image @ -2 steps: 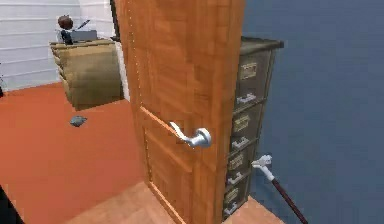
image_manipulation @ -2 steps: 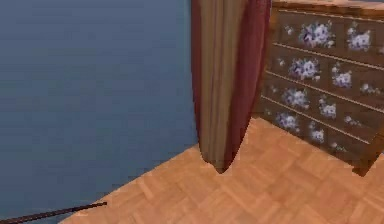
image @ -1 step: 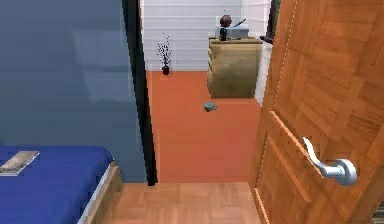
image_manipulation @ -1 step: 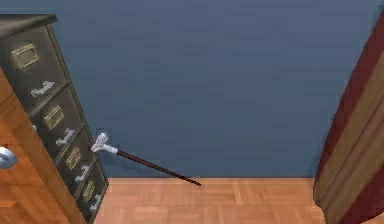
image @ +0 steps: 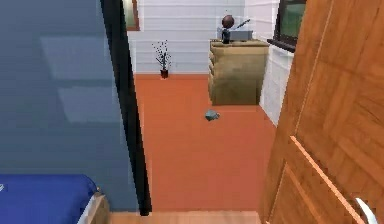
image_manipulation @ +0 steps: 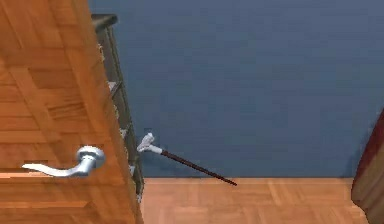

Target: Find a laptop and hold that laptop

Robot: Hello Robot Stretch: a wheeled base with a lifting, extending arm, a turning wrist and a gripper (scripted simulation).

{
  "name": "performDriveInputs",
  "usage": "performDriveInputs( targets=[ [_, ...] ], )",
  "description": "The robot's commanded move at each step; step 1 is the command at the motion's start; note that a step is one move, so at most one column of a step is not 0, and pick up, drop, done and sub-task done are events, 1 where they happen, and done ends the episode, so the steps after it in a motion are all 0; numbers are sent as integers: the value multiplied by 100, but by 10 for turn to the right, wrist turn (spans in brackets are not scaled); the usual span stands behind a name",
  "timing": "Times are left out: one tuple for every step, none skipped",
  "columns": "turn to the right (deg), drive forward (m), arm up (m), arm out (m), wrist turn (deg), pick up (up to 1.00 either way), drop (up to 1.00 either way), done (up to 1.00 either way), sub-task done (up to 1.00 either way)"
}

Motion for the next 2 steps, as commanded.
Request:
performDriveInputs(
  targets=[
    [60, 0, 0, 0, 0, 0, 0, 0, 0],
    [0, 100, 0, 0, 0, 0, 0, 0, 0]
  ],
)
